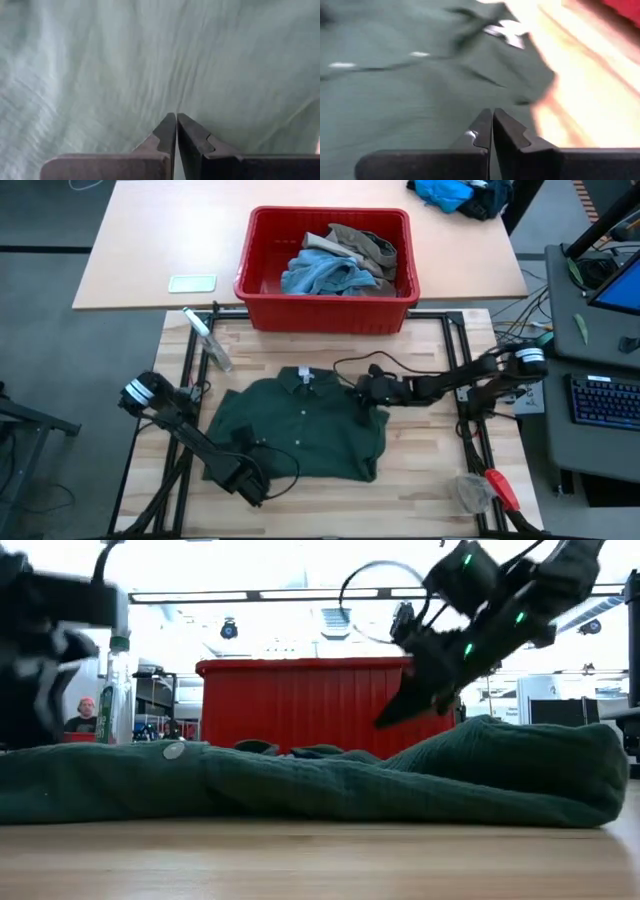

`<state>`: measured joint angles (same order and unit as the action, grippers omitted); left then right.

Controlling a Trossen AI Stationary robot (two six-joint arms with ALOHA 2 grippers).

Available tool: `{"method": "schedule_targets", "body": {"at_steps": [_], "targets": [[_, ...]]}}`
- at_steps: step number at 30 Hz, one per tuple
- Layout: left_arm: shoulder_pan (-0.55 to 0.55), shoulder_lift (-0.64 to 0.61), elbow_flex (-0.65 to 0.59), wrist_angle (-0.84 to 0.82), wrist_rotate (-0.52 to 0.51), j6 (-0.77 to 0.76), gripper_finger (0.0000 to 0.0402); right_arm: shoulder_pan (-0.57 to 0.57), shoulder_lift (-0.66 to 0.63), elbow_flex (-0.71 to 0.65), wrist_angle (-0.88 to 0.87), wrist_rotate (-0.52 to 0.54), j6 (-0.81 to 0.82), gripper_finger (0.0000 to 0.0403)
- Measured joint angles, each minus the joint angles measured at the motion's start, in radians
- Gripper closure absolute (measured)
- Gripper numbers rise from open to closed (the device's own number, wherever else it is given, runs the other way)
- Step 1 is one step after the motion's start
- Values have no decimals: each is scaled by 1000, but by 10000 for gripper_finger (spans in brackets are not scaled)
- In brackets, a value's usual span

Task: Fold Laundry from Bin
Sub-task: Fold the green polo shirt

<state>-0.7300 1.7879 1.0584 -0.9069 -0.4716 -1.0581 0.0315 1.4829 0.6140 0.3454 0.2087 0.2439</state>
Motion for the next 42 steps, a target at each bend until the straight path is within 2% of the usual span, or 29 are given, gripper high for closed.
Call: {"method": "schedule_targets", "body": {"at_steps": [3,7,11,15,19,23,29,32,38,42], "targets": [[1,-18,-1,41,-66,-20,402,86,-66,0,3,-117,1,394],[-1,-40,1,119,-83,-19,402,254,-94,0,3,-139,0,394],[-28,-40,10,123,-31,-24,402,396,-84,22,-9,-142,69,394],[-55,-41,37,83,63,-34,402,478,-38,94,-132,-139,211,394],[-95,-42,82,4,179,-85,402,517,30,184,-258,-137,342,394],[-155,-42,100,-61,195,-147,402,542,122,242,-340,-138,443,394],[-239,-41,26,-68,206,-255,401,569,252,278,-475,-138,563,394],[-274,-41,-33,-33,253,-325,401,592,278,287,-555,-170,632,394],[-306,-51,-149,121,301,-426,401,641,223,283,-653,-257,736,394],[-309,-54,-138,139,306,-443,401,664,135,272,-732,-302,766,394]]}}
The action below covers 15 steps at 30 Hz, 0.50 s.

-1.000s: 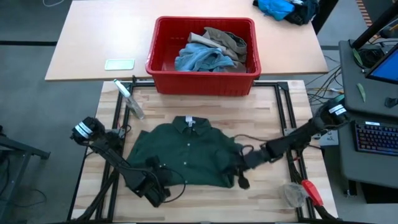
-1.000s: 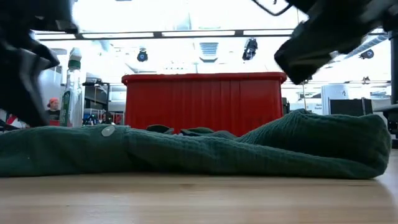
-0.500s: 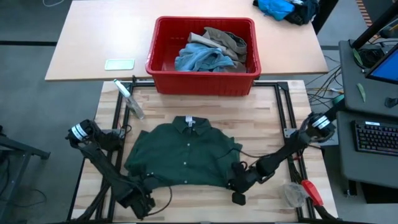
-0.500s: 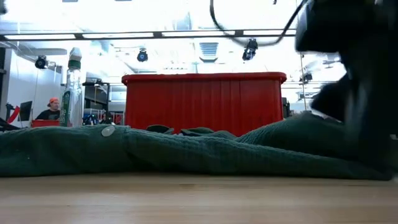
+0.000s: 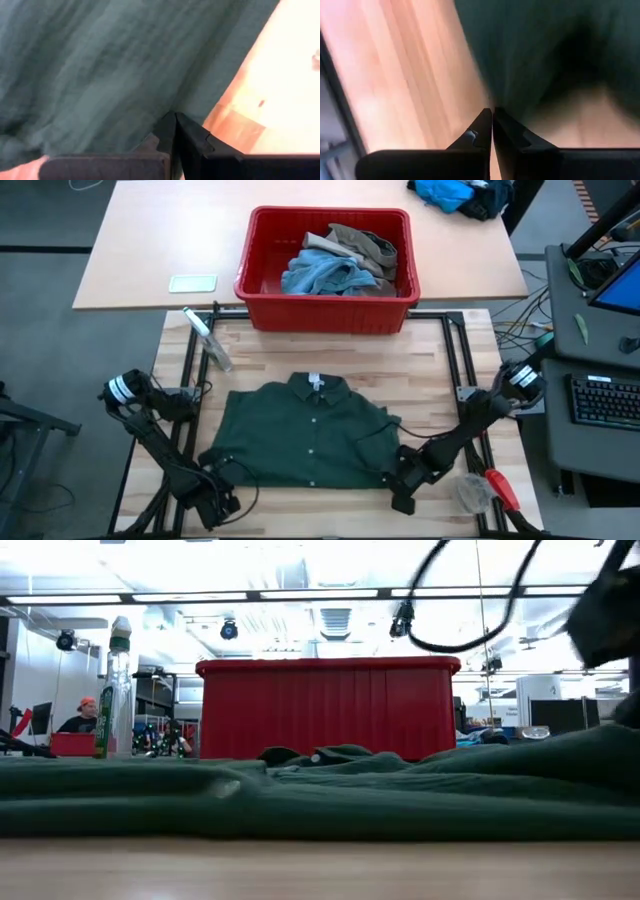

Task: Fold Laundry from Bin
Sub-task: Fold the green polo shirt

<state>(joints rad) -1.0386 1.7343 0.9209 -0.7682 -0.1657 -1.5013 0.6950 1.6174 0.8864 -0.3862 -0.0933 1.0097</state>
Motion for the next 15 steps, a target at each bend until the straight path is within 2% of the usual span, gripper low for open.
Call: {"method": "schedule_targets", "body": {"at_steps": [5,8,10,12,15], "targets": [[-2,-4,124,-94,45,28,401,0,-156,3,-39,47,29,394],[-2,-7,212,-185,6,48,401,-1,-233,1,-65,165,20,394],[4,-7,265,-216,-98,93,401,-4,-279,2,-80,269,16,394],[14,-7,309,-206,-250,172,401,-18,-301,-1,-88,349,-10,394],[46,5,356,-185,-448,302,401,-48,-308,-15,-92,422,-48,394]]}}
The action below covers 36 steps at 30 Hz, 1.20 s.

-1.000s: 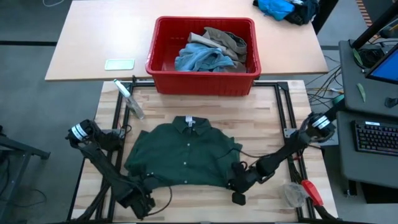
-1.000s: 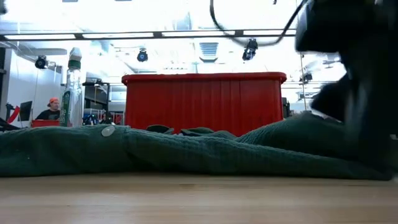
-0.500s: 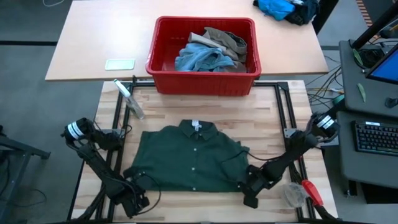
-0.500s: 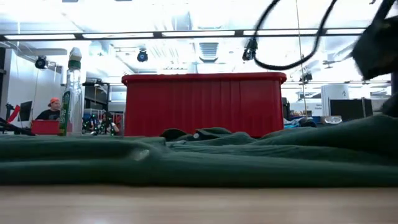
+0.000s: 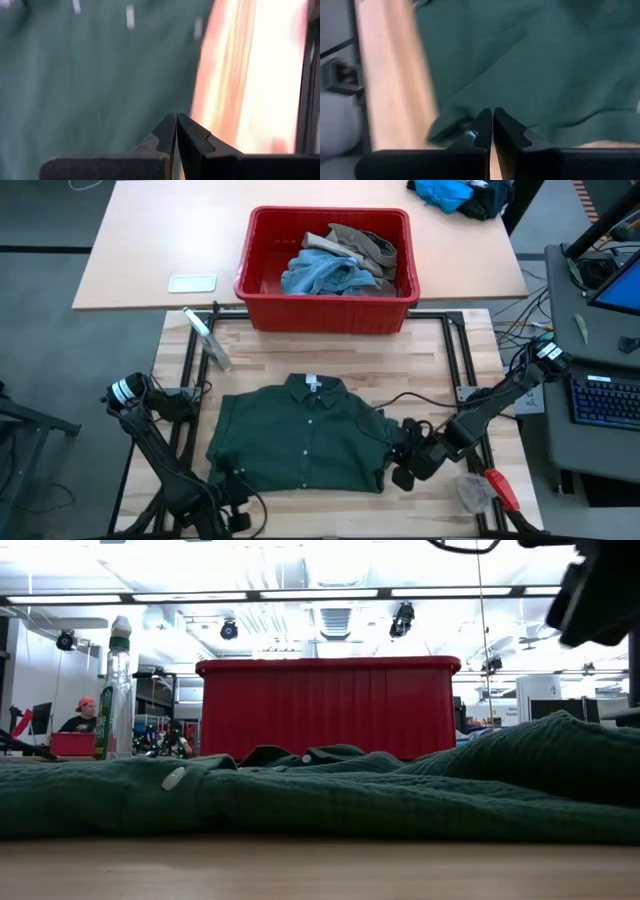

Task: Fold Laundry from Bin
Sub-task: Fold the green polo shirt

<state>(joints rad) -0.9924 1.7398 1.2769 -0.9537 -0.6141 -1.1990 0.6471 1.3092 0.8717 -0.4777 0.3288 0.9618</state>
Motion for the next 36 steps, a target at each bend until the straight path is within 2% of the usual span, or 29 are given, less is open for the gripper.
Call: {"method": "schedule_targets", "body": {"at_steps": [4,10,14,18,22,26,31,36], "targets": [[75,30,28,101,-137,209,401,-56,42,-11,8,70,-58,394],[228,90,7,407,-153,608,401,-123,121,-26,102,142,-227,394],[314,127,-24,650,-108,893,401,-146,133,-78,318,145,-393,394],[392,128,-87,931,12,1102,401,-171,129,-188,603,148,-525,394],[470,134,-165,1174,55,1170,401,-200,144,-323,899,193,-615,394],[525,175,-212,1348,76,1162,402,-250,177,-411,1057,198,-631,394],[538,288,-189,1482,135,1156,402,-296,244,-436,1089,193,-609,394],[537,407,-109,1475,145,1157,402,-310,307,-436,1106,187,-605,394]]}}
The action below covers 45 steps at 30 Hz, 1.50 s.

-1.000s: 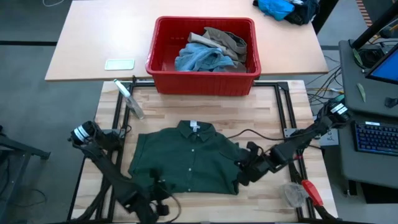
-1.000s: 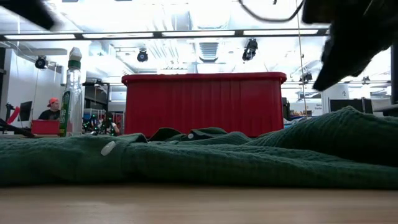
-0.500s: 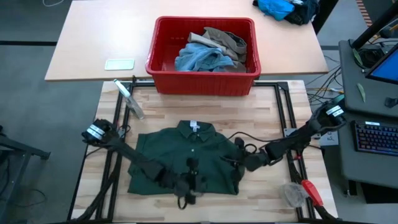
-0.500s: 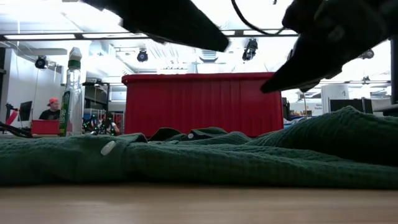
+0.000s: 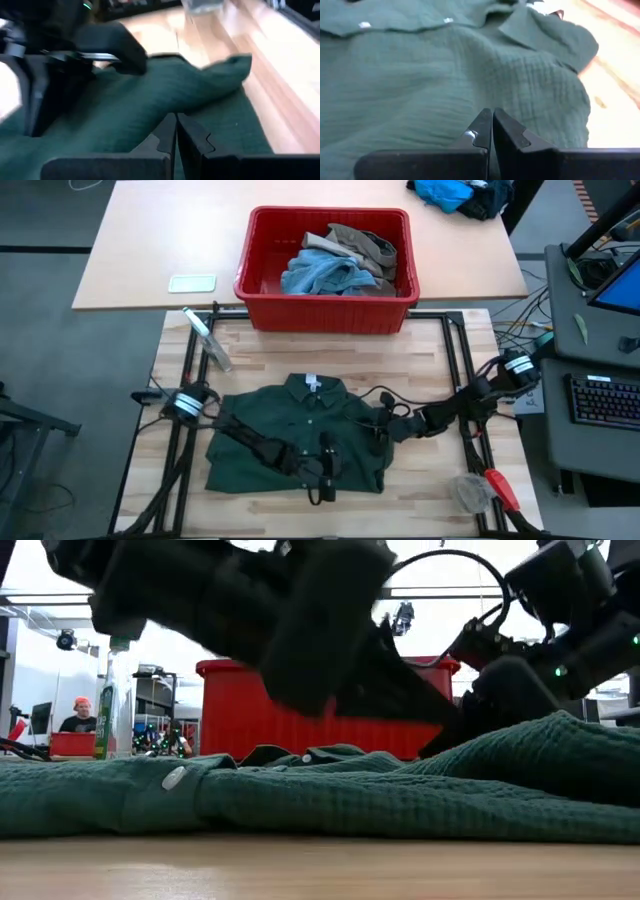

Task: Fold Laundry from Bin
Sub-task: Fold the green polo shirt

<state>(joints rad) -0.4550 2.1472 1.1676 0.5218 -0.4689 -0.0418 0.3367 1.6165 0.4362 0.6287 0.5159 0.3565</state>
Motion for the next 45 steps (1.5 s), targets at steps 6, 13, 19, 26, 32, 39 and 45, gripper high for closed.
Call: {"method": "schedule_targets", "body": {"at_steps": [6,13,19,26,32,39,45], "targets": [[11,128,117,2,109,16,402,-4,56,0,73,0,-22,394],[67,193,180,12,304,-36,402,-31,120,-9,94,-1,-19,394],[99,230,179,62,404,-138,402,-90,131,-24,105,-6,-17,394],[102,241,179,83,419,-167,402,-223,70,-36,80,-97,-61,394],[102,237,183,74,426,-164,402,-303,-39,-39,56,-117,-70,394],[101,227,181,53,432,-158,402,-270,-283,-10,-148,-357,14,394],[109,225,177,56,399,-155,402,-153,-428,108,-595,-359,305,394]]}}
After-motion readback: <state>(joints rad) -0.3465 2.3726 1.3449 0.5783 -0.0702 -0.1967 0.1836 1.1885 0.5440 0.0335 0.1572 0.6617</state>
